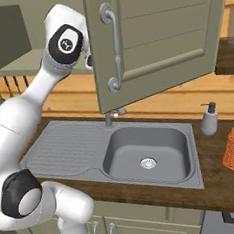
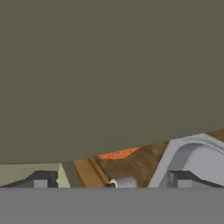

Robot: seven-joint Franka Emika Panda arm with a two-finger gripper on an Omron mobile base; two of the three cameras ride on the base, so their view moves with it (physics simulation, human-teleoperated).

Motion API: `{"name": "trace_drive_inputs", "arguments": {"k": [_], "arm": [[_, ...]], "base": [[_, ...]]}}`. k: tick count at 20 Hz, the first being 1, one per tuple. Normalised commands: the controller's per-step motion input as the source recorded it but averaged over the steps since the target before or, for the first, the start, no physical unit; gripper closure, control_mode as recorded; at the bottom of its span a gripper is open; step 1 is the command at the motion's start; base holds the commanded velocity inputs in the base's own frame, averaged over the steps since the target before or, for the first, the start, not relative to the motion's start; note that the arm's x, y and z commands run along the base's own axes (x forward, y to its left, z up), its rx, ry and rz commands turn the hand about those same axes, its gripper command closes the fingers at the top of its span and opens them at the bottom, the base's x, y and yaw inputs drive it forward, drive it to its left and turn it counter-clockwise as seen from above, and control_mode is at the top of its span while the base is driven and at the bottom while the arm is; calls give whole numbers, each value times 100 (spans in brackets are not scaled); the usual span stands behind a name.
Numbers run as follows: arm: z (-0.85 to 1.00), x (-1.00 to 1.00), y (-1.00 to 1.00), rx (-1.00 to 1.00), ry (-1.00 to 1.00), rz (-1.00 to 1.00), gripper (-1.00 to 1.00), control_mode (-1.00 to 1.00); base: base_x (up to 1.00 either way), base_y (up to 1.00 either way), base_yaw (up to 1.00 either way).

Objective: Open the cabinet, pick up the bread from the cabinet and place it in the basket. Then move the basket to the dining counter.

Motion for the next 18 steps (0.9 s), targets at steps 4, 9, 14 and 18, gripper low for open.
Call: {"name": "trace_drive_inputs", "arguments": {"k": [4, 9, 14, 18], "arm": [[0, 0, -65, 0, -13, -29, -100, -100], [0, -14, -64, 0, -12, -32, -100, -100], [0, -1, -65, -1, -12, -33, -100, -100], [1, 0, -39, 0, -11, -28, -100, -100]], "base": [[0, 0, 0], [0, 0, 0], [0, 0, 0], [0, 0, 0]]}}
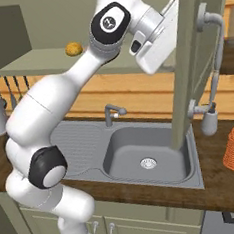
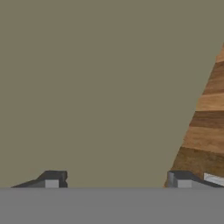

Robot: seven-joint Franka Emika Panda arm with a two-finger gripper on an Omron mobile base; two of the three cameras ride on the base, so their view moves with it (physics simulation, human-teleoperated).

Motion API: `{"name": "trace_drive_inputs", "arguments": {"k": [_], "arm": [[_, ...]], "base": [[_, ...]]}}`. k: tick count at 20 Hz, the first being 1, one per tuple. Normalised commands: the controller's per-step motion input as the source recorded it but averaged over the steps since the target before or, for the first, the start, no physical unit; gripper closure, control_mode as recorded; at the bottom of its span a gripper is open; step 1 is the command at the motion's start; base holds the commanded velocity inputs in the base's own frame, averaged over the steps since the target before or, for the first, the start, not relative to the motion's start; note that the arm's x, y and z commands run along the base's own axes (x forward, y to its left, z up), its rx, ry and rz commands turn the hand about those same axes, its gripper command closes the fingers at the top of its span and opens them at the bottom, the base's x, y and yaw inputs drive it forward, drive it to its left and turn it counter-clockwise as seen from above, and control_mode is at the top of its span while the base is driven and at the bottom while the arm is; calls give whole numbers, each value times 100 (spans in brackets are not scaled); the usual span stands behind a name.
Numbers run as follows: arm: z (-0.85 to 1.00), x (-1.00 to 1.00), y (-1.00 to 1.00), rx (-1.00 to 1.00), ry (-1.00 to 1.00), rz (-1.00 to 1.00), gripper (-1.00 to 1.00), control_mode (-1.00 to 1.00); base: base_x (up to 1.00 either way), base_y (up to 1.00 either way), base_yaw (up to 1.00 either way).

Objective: Open the cabinet, pick up the bread from the cabinet and place it in the basket. Then move the basket to the dining counter.

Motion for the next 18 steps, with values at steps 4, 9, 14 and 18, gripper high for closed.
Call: {"name": "trace_drive_inputs", "arguments": {"k": [4, 9, 14, 18], "arm": [[0, 0, -1, 0, -11, -18, -100, -100], [-2, 14, 43, 0, -11, -7, -100, -100], [-14, 0, 100, 0, -3, 1, -100, -100], [-1, -5, 100, -2, 0, 19, -100, -100]], "base": [[0, 0, 0], [0, 0, 0], [0, 0, 0], [0, 0, 0]]}}
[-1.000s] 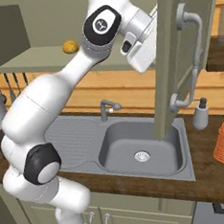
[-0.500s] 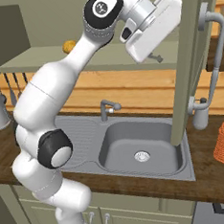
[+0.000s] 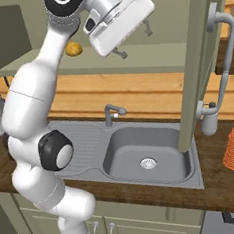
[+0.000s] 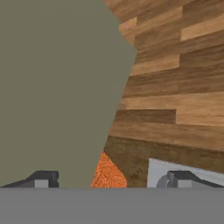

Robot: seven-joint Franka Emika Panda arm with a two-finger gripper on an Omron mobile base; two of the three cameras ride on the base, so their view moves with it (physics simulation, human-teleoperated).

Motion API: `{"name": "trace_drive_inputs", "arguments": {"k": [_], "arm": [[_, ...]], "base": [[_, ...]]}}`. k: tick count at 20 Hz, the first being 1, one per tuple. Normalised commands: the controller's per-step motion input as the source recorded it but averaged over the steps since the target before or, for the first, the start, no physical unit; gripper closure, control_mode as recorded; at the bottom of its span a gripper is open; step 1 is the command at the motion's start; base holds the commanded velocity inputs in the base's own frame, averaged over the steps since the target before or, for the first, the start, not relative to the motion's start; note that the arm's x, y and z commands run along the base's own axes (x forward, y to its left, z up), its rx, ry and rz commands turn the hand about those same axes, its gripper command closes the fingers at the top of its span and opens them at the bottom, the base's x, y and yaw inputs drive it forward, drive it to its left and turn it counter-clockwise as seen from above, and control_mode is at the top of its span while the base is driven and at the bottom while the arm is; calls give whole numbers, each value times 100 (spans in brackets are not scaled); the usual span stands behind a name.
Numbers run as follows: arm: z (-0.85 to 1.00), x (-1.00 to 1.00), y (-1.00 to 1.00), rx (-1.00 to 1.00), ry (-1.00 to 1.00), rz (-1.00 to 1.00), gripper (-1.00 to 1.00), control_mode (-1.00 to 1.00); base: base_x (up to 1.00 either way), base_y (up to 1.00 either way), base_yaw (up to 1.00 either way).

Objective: Open the cabinet, pick up the bread from the cabinet and place it in the basket. Then move the basket to the dining counter.

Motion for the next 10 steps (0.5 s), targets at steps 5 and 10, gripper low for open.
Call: {"name": "trace_drive_inputs", "arguments": {"k": [5, 10], "arm": [[0, -33, 99, -4, 1, 42, -100, -100], [0, -26, 100, -7, 11, 55, -100, -100]], "base": [[0, 0, 0], [0, 0, 0]]}}
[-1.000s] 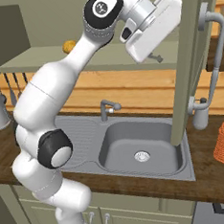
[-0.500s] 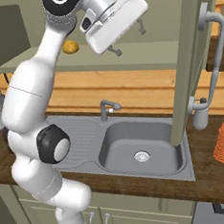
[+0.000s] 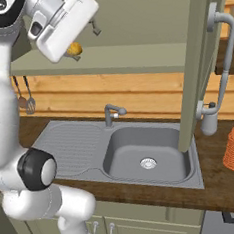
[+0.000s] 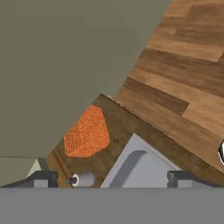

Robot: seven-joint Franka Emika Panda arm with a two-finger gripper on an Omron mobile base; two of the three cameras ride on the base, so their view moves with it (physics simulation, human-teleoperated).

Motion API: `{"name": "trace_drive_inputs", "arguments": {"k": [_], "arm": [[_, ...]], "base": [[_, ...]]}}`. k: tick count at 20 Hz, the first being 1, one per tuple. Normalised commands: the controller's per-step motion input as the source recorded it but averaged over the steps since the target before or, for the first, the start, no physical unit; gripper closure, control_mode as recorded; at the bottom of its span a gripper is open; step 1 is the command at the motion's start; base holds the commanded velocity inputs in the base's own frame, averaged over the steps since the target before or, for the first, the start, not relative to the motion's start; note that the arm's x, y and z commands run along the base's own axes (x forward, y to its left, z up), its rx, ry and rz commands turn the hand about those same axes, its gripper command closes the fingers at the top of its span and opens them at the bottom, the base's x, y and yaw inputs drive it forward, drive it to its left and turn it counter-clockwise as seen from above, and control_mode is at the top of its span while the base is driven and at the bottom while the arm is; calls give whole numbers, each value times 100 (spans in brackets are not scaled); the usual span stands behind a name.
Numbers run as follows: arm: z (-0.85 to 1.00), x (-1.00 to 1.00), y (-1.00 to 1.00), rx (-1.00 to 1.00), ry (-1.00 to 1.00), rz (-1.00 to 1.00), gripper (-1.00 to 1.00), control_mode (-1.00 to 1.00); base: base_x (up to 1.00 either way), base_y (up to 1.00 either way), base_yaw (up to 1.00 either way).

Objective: Open the cabinet, pick up the bread from the cabinet and place it in the basket. Then move the basket to the dining counter.

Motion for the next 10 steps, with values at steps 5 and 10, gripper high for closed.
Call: {"name": "trace_drive_inputs", "arguments": {"k": [5, 10], "arm": [[-4, -8, 94, -9, 12, 64, -100, -100], [-2, 0, 57, -4, 10, 72, -100, -100]], "base": [[0, 0, 0], [0, 0, 0]]}}
